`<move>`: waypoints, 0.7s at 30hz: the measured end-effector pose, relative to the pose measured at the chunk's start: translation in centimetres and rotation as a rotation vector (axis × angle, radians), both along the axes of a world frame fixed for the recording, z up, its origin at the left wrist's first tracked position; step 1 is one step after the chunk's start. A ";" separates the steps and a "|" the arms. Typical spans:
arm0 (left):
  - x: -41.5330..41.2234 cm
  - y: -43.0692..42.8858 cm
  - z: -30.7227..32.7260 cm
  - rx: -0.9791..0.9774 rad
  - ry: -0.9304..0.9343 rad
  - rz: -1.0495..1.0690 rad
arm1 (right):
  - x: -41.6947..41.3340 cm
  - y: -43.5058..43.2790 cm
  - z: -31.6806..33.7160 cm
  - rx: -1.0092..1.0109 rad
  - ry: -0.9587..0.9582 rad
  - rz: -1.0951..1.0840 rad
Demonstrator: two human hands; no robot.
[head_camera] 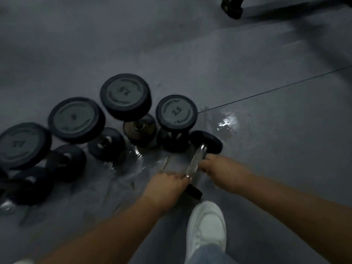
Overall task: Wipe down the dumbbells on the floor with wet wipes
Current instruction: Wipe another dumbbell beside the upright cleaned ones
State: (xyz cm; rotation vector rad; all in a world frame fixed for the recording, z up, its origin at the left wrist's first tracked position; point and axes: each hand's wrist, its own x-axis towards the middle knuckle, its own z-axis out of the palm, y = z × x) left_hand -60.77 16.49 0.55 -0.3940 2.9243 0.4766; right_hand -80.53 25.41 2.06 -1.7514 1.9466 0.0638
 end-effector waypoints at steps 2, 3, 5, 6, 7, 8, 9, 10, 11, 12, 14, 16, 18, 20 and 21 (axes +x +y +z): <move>4.3 0.5 -0.2 -0.052 -0.015 -0.007 | 3.3 -0.9 1.3 0.105 -0.026 0.138; 6.4 0.6 -0.1 -0.088 -0.008 -0.010 | 4.9 -1.6 2.0 0.126 -0.020 0.198; 10.6 0.7 0.5 -0.113 -0.019 -0.021 | 8.7 -2.8 3.3 0.169 0.006 0.275; 12.7 0.6 0.6 -0.121 -0.032 -0.005 | 10.8 -3.5 3.6 0.182 0.017 0.279; 14.8 0.4 0.8 -0.139 -0.036 0.010 | 13.0 -4.2 3.7 0.196 0.022 0.276; 16.8 0.4 0.7 -0.143 -0.042 0.020 | 15.3 -4.7 3.5 0.214 0.022 0.276; 18.7 0.2 0.6 -0.127 -0.059 0.041 | 17.7 -5.2 3.3 0.224 0.018 0.275; 20.4 0.0 0.6 -0.114 -0.071 0.070 | 20.1 -5.5 2.7 0.230 0.000 0.228; 21.9 -0.2 0.5 -0.110 -0.082 0.104 | 22.4 -5.8 2.5 0.222 -0.045 0.153; 22.9 -0.6 0.6 -0.113 -0.080 0.143 | 24.4 -6.1 2.0 0.213 -0.105 0.075; 24.0 -1.4 1.5 -0.116 -0.064 0.249 | 27.7 -6.4 1.4 0.151 -0.190 -0.047; 24.2 -1.6 1.3 -0.017 -0.110 0.396 | 29.2 -6.2 0.4 0.095 -0.297 -0.210; 24.4 -0.8 0.6 0.213 -0.270 0.535 | 29.7 -5.3 -0.6 0.052 -0.460 -0.449; 24.4 0.5 -0.2 0.294 -0.282 0.659 | 29.5 -4.5 -1.2 -0.061 -0.542 -0.664; 24.3 1.0 -0.5 0.301 -0.271 0.708 | 29.4 -4.2 -1.3 -0.113 -0.570 -0.711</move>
